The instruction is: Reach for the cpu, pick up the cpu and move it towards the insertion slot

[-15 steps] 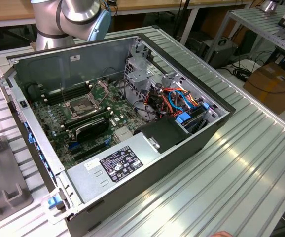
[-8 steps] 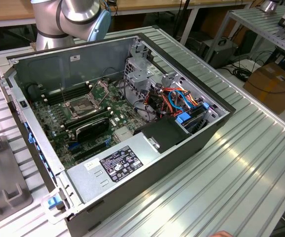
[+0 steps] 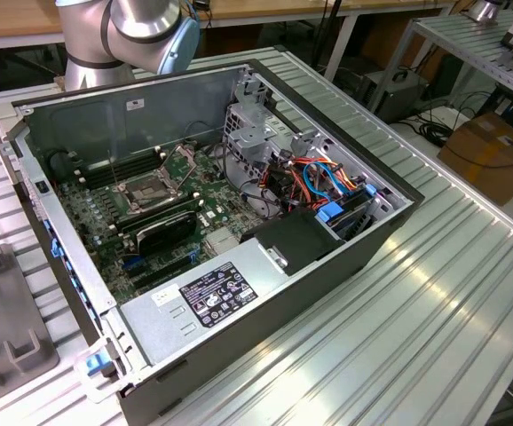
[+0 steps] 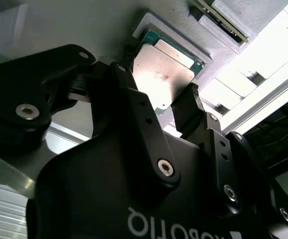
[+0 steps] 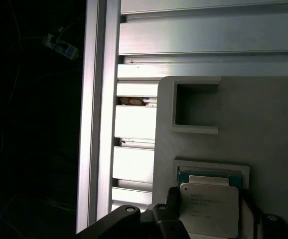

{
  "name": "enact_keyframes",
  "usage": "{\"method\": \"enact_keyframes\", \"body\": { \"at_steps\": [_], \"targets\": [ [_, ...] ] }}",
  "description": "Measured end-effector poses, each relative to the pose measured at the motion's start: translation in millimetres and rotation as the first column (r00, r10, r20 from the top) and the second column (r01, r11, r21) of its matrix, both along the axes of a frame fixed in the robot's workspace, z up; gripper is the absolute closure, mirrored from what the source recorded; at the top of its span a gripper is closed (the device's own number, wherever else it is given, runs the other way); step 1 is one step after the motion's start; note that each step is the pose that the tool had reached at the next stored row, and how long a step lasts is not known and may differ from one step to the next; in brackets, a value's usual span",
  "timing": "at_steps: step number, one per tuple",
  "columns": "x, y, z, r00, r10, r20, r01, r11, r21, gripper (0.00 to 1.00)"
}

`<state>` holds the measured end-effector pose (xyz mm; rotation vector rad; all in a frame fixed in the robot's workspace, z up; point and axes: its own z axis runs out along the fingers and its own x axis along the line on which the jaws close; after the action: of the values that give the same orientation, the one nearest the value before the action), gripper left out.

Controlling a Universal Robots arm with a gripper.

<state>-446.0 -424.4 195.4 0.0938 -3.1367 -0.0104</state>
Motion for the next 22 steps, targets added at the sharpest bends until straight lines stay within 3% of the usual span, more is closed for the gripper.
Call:
{"method": "enact_keyframes", "body": {
  "at_steps": [16, 22],
  "targets": [
    [0.1, 0.0, 5.3, 1.0, 0.0, 0.0001, 0.0, 1.0, 0.0, 0.45],
    [0.1, 0.0, 10.2, 1.0, 0.0, 0.0002, 0.0, 1.0, 0.0002, 0.45]
  ]
}}
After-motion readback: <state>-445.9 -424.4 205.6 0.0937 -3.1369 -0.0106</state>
